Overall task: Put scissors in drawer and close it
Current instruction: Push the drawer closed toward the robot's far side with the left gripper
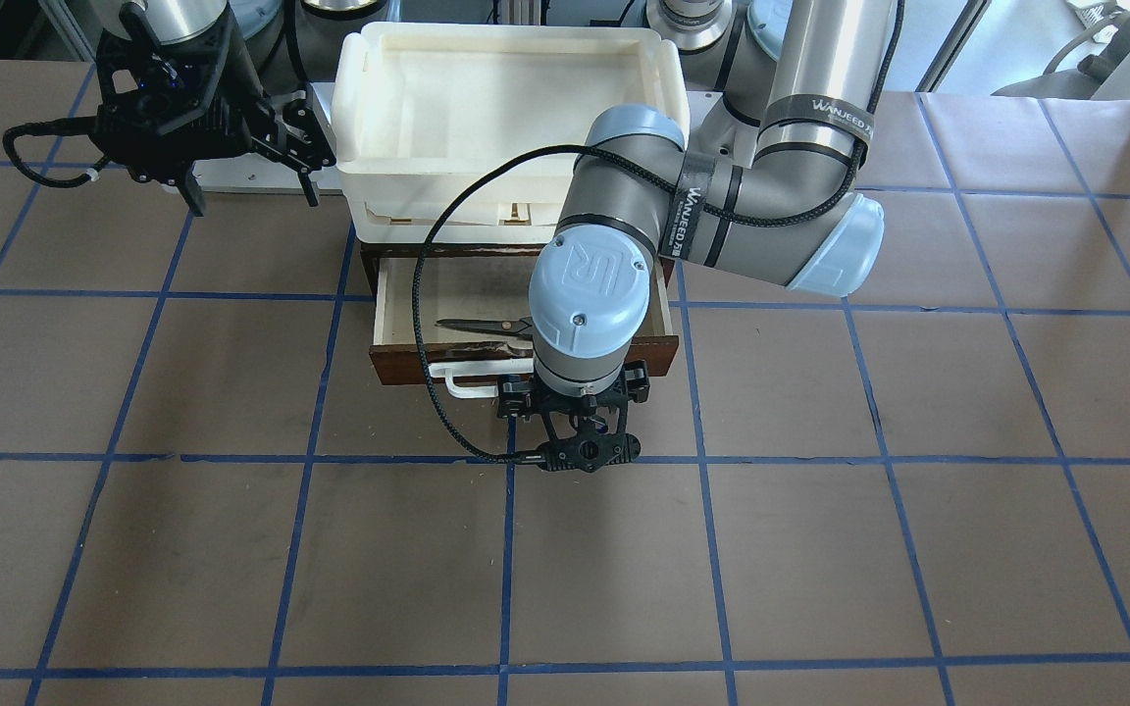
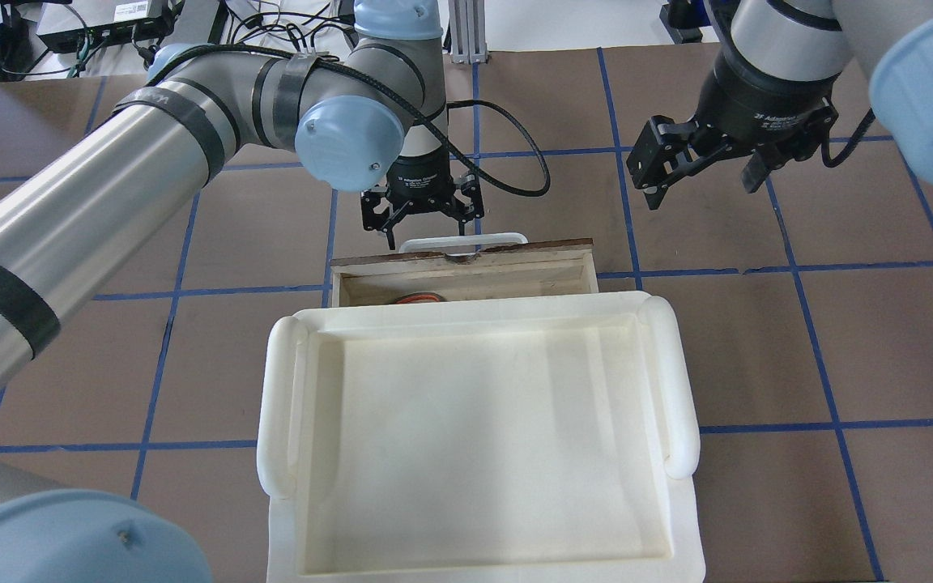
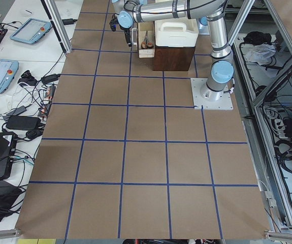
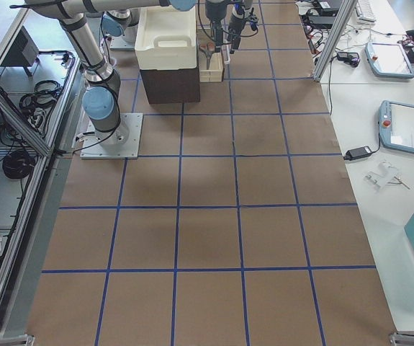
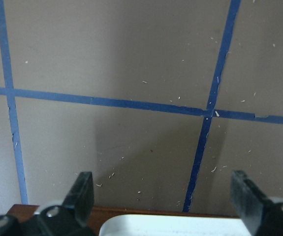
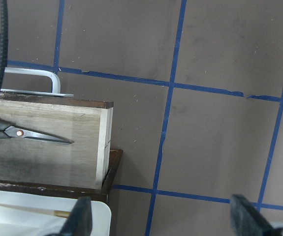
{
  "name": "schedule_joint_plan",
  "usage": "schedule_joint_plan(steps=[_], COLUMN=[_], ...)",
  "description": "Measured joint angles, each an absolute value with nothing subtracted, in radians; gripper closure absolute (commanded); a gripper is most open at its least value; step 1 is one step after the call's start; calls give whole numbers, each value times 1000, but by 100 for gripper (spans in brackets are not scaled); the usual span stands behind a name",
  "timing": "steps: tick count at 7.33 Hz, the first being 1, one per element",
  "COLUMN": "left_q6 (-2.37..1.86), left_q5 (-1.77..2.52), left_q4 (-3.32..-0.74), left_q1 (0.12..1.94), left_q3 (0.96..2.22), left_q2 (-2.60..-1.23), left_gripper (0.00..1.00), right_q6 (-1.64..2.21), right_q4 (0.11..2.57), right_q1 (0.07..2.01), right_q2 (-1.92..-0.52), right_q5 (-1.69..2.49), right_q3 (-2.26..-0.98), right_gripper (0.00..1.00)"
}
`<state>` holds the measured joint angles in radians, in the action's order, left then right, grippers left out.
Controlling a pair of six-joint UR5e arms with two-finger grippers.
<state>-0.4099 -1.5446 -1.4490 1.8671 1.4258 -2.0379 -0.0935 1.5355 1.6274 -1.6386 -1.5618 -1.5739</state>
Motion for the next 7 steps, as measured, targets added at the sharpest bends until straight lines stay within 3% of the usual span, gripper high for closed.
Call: schedule_joint_plan(steps=[7], left_q6=[-411], left_q5=[-1542], left_q4=[-1550], left_q1=[1879], left_q3=[1429], left_q2=[-2042], left_gripper=[0], right_q6=[-94], right_q4=[1535], right_q1=[1628], right_q2=[-1638], right_q5=[-1561], right_q3=[-1574], right_gripper=[0])
